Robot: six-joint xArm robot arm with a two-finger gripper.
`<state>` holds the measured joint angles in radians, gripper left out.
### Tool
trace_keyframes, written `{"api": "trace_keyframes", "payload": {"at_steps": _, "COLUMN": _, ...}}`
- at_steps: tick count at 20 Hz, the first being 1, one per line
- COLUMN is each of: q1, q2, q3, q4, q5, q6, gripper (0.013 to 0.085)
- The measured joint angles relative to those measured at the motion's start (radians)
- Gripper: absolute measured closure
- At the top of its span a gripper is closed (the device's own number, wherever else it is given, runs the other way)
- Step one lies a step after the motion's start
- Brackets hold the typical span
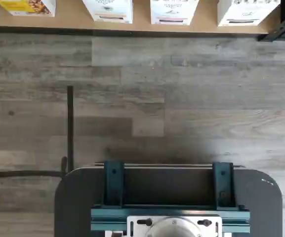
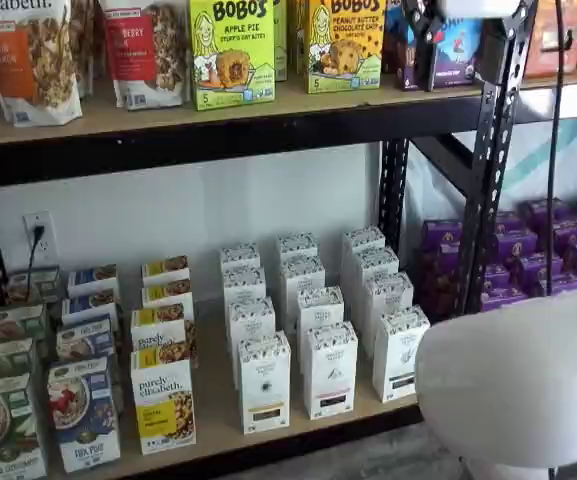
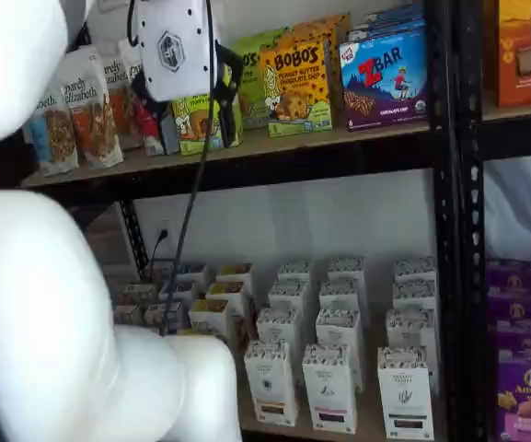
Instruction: Pick up the white box with a yellow strip in the middle, on the bottom shelf, the fourth box from the left
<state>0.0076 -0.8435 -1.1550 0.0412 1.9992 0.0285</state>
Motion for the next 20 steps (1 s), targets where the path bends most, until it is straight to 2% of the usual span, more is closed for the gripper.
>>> {"api": "trace_keyframes", "payload": {"at_steps": 2, "q1": -0.030, "q2": -0.007, "q3": 0.007, "q4": 0.033, "q5": -0.010, "q6": -0.015, "gripper": 0.0130}}
{"api": "trace_keyframes", "payload": {"at_steps": 4, "q1": -0.039, "q2": -0.007, "q3": 0.009, "q4": 0.048, "q5": -0.010, "q6": -0.019, "gripper": 0.0130}}
{"api": "trace_keyframes", "payload": {"at_steps": 9, "q1": -0.027, "q2": -0.008, "q3": 0.037, "q4": 0.050, "q5": -0.028, "q6": -0.009, "gripper": 0.0130}}
{"api": "trace_keyframes", "payload": {"at_steps": 13, "q1": 0.017, "q2": -0.014, "q3": 0.090, "q4": 0.035, "q5": -0.081, "q6": 0.026, "gripper": 0.0130}}
{"api": "trace_keyframes", "payload": {"at_steps": 16, "q1": 0.081, "q2": -0.020, "q3": 0.153, "q4": 0.011, "q5": -0.153, "q6": 0.079, "gripper": 0.0130}}
{"api": "trace_keyframes", "payload": {"at_steps": 20, "q1": 0.133, "q2": -0.011, "q3": 0.222, "q4": 0.000, "q5": -0.232, "q6": 0.127, "gripper": 0.0130}}
